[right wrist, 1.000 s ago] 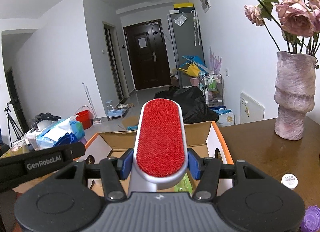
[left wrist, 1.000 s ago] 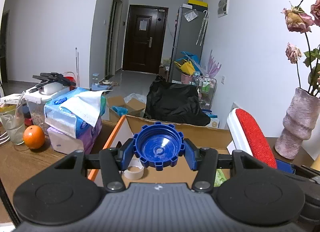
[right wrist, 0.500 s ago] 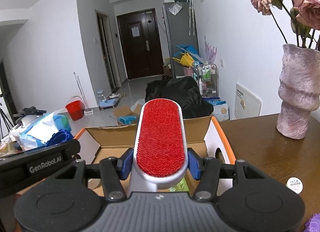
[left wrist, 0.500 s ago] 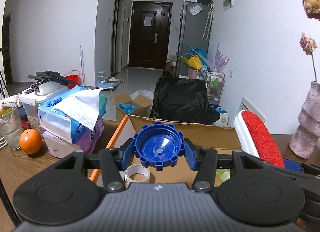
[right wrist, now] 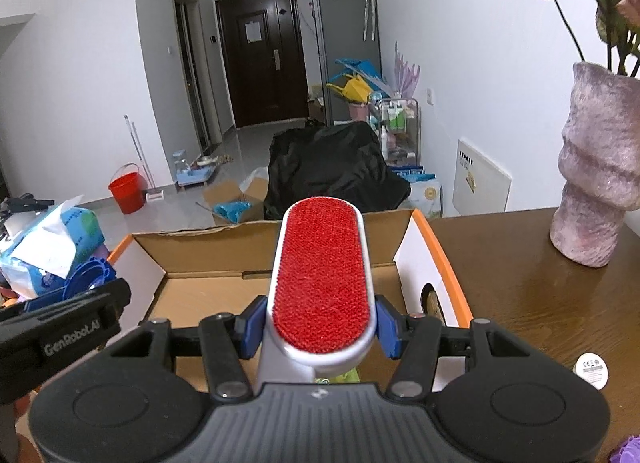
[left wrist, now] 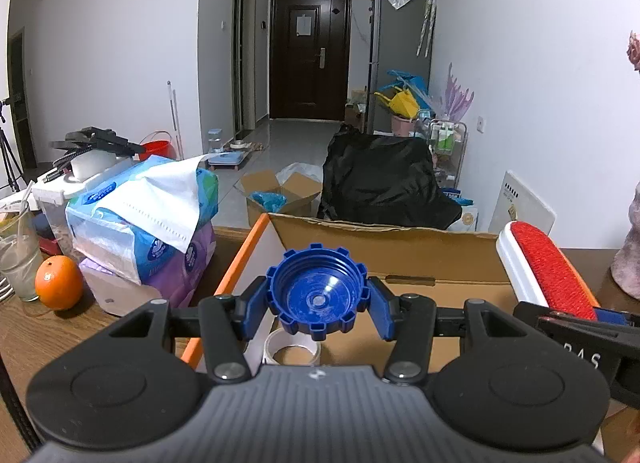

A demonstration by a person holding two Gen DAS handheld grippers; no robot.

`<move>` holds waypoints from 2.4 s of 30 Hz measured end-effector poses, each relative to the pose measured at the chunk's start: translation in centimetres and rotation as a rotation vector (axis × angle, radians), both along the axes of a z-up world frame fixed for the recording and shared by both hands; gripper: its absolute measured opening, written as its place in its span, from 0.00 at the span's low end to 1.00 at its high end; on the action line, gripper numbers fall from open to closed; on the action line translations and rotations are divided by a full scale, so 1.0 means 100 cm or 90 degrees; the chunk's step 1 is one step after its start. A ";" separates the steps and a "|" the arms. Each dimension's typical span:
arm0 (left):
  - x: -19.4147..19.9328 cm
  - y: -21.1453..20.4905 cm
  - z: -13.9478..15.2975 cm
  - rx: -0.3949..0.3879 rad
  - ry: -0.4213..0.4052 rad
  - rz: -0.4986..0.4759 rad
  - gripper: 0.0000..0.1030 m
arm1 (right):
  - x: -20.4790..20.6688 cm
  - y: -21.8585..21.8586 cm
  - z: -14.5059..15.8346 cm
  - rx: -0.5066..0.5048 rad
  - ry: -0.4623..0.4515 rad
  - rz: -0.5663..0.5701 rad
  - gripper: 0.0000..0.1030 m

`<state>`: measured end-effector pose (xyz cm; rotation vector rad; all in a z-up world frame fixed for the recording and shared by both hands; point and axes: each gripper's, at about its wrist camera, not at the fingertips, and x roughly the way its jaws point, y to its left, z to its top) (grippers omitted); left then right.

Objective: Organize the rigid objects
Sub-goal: 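Open both tools to drop the blue cap and lint brush into the box, then withdraw both tools from the box back toward the table objects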

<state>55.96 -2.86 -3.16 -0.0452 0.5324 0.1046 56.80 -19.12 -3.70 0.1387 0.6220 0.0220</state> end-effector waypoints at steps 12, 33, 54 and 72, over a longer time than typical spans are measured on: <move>0.008 0.001 -0.008 0.008 0.017 -0.002 0.53 | 0.016 -0.008 -0.006 0.013 0.031 0.009 0.53; 0.002 0.007 -0.001 0.018 0.012 0.024 1.00 | 0.003 -0.011 0.006 -0.036 0.020 -0.009 0.91; -0.019 0.011 0.006 0.019 -0.004 0.033 1.00 | -0.027 -0.011 0.020 -0.039 -0.034 0.006 0.98; -0.067 0.020 0.017 0.026 -0.035 0.031 1.00 | -0.076 -0.007 0.025 -0.059 -0.074 0.041 0.98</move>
